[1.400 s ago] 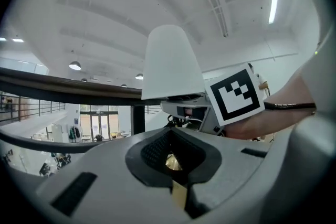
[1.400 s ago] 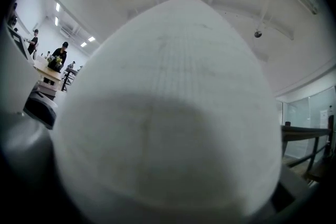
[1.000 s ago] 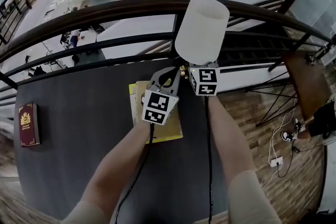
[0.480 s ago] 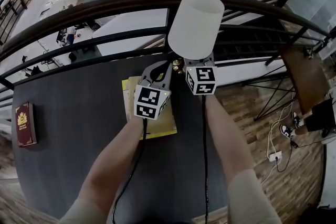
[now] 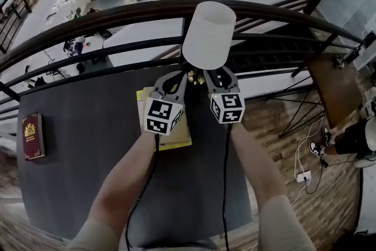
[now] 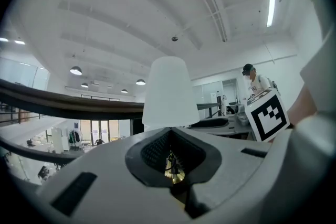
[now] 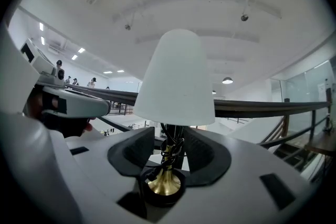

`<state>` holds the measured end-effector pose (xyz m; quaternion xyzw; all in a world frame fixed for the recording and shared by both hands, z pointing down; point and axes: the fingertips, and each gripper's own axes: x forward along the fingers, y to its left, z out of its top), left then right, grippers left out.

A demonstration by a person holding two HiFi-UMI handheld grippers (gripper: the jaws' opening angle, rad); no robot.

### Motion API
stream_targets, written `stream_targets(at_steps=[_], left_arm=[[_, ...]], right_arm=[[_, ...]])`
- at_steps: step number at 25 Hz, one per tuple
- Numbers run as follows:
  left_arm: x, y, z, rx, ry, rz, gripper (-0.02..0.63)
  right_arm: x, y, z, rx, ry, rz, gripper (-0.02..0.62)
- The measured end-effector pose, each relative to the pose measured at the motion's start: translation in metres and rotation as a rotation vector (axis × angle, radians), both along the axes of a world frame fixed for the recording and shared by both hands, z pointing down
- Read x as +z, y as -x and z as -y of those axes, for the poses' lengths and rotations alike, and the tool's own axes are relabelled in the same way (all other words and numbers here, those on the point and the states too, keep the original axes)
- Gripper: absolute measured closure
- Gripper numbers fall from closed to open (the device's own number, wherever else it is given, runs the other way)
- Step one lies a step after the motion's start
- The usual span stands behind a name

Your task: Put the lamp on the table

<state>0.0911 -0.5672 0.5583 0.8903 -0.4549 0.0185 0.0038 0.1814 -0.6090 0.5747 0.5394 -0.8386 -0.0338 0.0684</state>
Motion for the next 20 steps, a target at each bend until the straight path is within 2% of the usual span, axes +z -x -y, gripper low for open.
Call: stream_targets(at_steps=[4, 7, 16, 20], left_arm=[[-0.034, 0.002, -0.012, -0.012, -0.018, 0.019, 0.6], [-0.058, 0.007, -0.025, -0.02, -0.02, 0.016, 0.6], [-0.162, 0.006, -0.095, -0.02, -0.062, 0.041, 0.6], [-0.218, 0.009, -0.139, 0.041, -0.117, 0.016, 0.6]], right_arm=[[-0.014, -0.016, -0.02, 0.019, 0.074, 0.002, 0.423], [-0.035, -0.025, -0.038, 0.04, 0.084, -0.003, 0.434], [-0.155, -0.035, -0.123, -0.009, 0.004, -0.055, 0.511], [-0.213, -0.031, -0.166, -0.016, -0.018, -0.057, 0.535]])
